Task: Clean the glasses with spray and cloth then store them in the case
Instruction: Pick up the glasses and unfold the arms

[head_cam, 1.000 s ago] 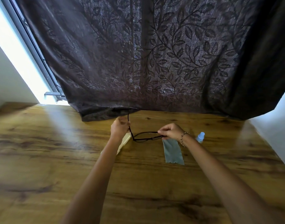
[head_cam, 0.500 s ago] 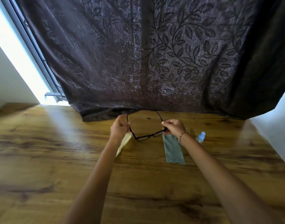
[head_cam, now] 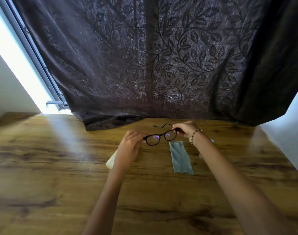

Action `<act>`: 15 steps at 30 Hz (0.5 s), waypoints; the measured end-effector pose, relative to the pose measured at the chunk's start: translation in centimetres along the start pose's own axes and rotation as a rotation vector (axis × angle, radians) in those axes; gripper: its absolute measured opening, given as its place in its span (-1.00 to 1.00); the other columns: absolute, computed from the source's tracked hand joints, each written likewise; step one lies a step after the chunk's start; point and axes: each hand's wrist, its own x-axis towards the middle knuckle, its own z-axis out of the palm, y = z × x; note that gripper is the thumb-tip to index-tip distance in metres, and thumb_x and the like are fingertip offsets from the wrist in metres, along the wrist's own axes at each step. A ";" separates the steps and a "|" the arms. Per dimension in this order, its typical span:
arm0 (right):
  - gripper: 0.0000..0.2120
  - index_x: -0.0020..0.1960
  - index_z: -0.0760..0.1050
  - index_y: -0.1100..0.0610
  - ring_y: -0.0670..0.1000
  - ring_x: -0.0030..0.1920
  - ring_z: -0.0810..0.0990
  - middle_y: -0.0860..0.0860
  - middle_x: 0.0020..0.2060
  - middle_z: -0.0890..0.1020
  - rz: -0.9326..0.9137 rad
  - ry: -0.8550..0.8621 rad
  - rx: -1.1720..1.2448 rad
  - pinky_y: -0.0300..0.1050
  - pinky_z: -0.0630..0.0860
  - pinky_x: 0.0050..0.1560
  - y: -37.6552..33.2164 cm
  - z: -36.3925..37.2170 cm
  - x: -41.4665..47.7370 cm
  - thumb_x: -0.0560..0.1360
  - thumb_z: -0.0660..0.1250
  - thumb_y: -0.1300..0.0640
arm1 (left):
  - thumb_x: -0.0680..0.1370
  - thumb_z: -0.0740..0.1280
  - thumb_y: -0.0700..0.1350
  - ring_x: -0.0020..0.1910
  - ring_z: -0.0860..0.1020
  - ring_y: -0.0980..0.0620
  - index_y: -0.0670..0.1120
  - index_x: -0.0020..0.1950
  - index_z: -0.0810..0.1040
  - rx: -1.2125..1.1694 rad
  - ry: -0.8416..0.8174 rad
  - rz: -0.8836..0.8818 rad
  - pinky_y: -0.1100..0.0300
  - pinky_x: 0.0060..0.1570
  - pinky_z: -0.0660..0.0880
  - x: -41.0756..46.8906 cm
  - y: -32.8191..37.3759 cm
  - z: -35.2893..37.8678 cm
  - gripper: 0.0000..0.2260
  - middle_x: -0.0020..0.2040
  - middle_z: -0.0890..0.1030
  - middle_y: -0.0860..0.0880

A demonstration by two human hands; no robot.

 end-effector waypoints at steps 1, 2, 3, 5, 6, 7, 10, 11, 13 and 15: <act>-0.93 -0.23 0.59 0.31 -0.04 -0.37 0.55 0.13 -0.31 0.61 0.012 -0.003 0.025 -0.36 0.48 -0.54 -0.2 -0.1 0.0 0.42 0.41 0.34 | 0.52 0.34 -0.22 0.10 0.50 -0.03 -0.15 0.15 0.61 0.009 0.009 -0.007 0.20 0.09 0.41 0.1 0.1 0.1 -0.79 0.03 0.65 -0.04; -0.91 -0.26 0.57 0.29 -0.04 -0.37 0.55 0.13 -0.33 0.60 0.015 -0.008 0.043 -0.36 0.47 -0.55 -0.4 -0.3 0.0 0.42 0.41 0.34 | 0.53 0.34 -0.23 0.08 0.51 -0.04 -0.17 0.14 0.62 0.020 0.016 -0.010 0.20 0.05 0.42 0.2 0.2 0.2 -0.79 0.02 0.65 -0.05; -0.89 -0.27 0.57 0.28 -0.04 -0.40 0.56 0.13 -0.34 0.60 0.011 -0.009 0.056 -0.36 0.47 -0.56 -0.5 -0.4 0.1 0.43 0.41 0.33 | 0.52 0.34 -0.24 0.07 0.51 -0.05 -0.18 0.13 0.62 0.029 0.020 -0.009 0.18 0.04 0.45 0.5 0.3 0.2 -0.80 0.01 0.65 -0.06; -0.84 -0.28 0.54 0.29 -0.09 -0.51 0.56 0.10 -0.43 0.60 -0.003 0.006 0.084 -0.35 0.47 -0.57 -0.7 -0.6 0.3 0.47 0.38 0.29 | 0.51 0.35 -0.29 0.07 0.54 -0.06 -0.20 0.11 0.63 0.023 0.039 -0.007 0.11 0.02 0.50 1.1 0.6 0.3 -0.80 0.00 0.66 -0.07; -0.80 -0.29 0.51 0.28 -0.11 -0.55 0.54 0.09 -0.48 0.59 -0.014 0.018 0.096 -0.33 0.47 -0.57 -0.9 -0.6 0.3 0.50 0.36 0.26 | 0.50 0.36 -0.30 0.06 0.55 -0.06 -0.20 0.10 0.64 0.013 0.061 -0.014 0.12 0.01 0.51 1.5 0.8 0.4 -0.80 0.00 0.66 -0.08; -0.75 -0.31 0.49 0.25 -0.10 -0.55 0.53 0.09 -0.48 0.58 -0.033 0.032 0.091 -0.30 0.50 -0.54 -1.0 -0.7 0.3 0.53 0.33 0.22 | 0.48 0.37 -0.31 0.05 0.56 -0.04 -0.20 0.09 0.64 0.001 0.086 -0.027 0.13 0.01 0.52 1.8 1.0 0.6 -0.80 0.00 0.67 -0.08; -0.68 -0.33 0.50 0.21 -0.04 -0.43 0.52 0.08 -0.41 0.58 -0.159 0.110 -0.026 -0.12 0.58 -0.22 -1.1 -1.4 0.0 0.56 0.28 0.11 | 0.45 0.38 -0.33 0.01 0.59 0.00 -0.20 0.08 0.65 -0.032 0.147 -0.066 0.20 0.01 0.53 2.5 1.6 1.1 -0.78 -0.02 0.67 -0.09; -0.69 -0.29 0.54 0.22 -0.04 -0.42 0.53 0.05 -0.41 0.59 -0.221 0.137 -0.074 -0.09 0.57 -0.16 -0.9 -1.9 -0.4 0.56 0.27 0.09 | 0.45 0.38 -0.33 0.00 0.59 0.01 -0.20 0.08 0.65 -0.047 0.161 -0.079 0.25 0.01 0.51 2.7 1.8 1.3 -0.79 -0.03 0.67 -0.08; -0.73 -0.13 0.62 0.22 -0.07 -0.38 0.55 -0.01 -0.38 0.62 -0.367 0.185 -0.202 -0.14 0.56 -0.16 -0.6 -3.2 -1.3 0.58 0.24 0.08 | 0.47 0.38 -0.30 -0.04 0.58 0.02 -0.20 0.08 0.64 -0.090 0.192 -0.126 0.26 -0.01 0.49 2.7 2.0 1.7 -0.79 -0.04 0.66 -0.09; -0.77 -0.02 0.64 0.16 -0.08 -0.28 0.57 -0.02 -0.26 0.66 -0.506 0.239 -0.390 -0.19 0.54 -0.14 -0.4 -4.6 -2.3 0.57 0.24 0.10 | 0.48 0.36 -0.29 -0.06 0.57 0.05 -0.20 0.10 0.63 -0.113 0.209 -0.179 0.28 -0.01 0.48 2.7 2.2 2.0 -0.79 -0.03 0.65 -0.09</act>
